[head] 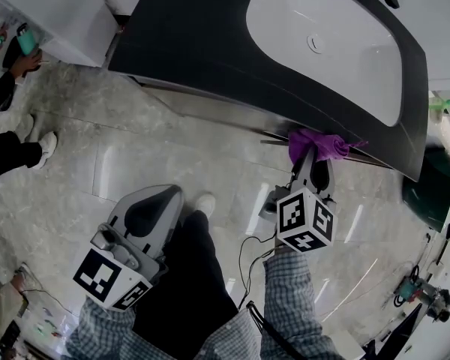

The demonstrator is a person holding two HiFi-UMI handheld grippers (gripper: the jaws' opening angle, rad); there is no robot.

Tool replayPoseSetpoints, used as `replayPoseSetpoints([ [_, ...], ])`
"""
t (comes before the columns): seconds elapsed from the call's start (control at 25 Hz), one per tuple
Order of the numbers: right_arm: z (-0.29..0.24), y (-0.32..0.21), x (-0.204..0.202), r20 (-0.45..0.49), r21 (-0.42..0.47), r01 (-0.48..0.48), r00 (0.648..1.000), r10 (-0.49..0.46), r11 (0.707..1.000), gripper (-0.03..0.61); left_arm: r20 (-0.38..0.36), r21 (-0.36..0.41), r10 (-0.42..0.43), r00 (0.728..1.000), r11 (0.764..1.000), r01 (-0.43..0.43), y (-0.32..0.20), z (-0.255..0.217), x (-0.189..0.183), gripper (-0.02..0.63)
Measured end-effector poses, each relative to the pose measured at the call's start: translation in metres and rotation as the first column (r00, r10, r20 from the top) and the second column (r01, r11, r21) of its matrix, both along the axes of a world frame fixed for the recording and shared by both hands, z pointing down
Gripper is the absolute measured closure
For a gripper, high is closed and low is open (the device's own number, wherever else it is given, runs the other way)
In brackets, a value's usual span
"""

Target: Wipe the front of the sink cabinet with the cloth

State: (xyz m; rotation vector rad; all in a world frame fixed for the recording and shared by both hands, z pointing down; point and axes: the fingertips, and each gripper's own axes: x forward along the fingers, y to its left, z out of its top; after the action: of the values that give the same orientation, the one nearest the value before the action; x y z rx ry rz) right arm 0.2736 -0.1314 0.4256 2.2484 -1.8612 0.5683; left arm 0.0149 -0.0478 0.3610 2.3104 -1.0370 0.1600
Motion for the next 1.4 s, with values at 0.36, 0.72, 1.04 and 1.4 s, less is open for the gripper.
replayPoseSetpoints([
  [0.36, 0.004, -0.016, -0.053, 0.009, 0.003, 0.111, 0.994, -0.112, 0.994, 0.506, 0.03, 0.039, 0.006, 1.0, 0.999, -0.007, 0.003, 0.0, -0.013, 0.602],
  [0.72, 0.004, -0.025, -0.106, 0.013, 0.007, 0.231, 0.973, -0.231, 0.973, 0.506, 0.024, 0.042, -0.051, 0.998, 0.998, 0.05, -0.001, 0.0, -0.037, 0.602],
  [1.04, 0.005, -0.033, -0.153, 0.01, 0.012, 0.312, 0.95, -0.313, 0.95, 0.506, 0.018, 0.044, -0.113, 0.993, 0.993, 0.112, -0.004, 0.003, -0.068, 0.603],
  [1.4, 0.005, -0.039, -0.208, 0.015, 0.017, 0.409, 0.912, -0.409, 0.912, 0.506, 0.017, 0.04, -0.173, 0.985, 0.984, 0.172, 0.0, 0.004, -0.096, 0.602],
])
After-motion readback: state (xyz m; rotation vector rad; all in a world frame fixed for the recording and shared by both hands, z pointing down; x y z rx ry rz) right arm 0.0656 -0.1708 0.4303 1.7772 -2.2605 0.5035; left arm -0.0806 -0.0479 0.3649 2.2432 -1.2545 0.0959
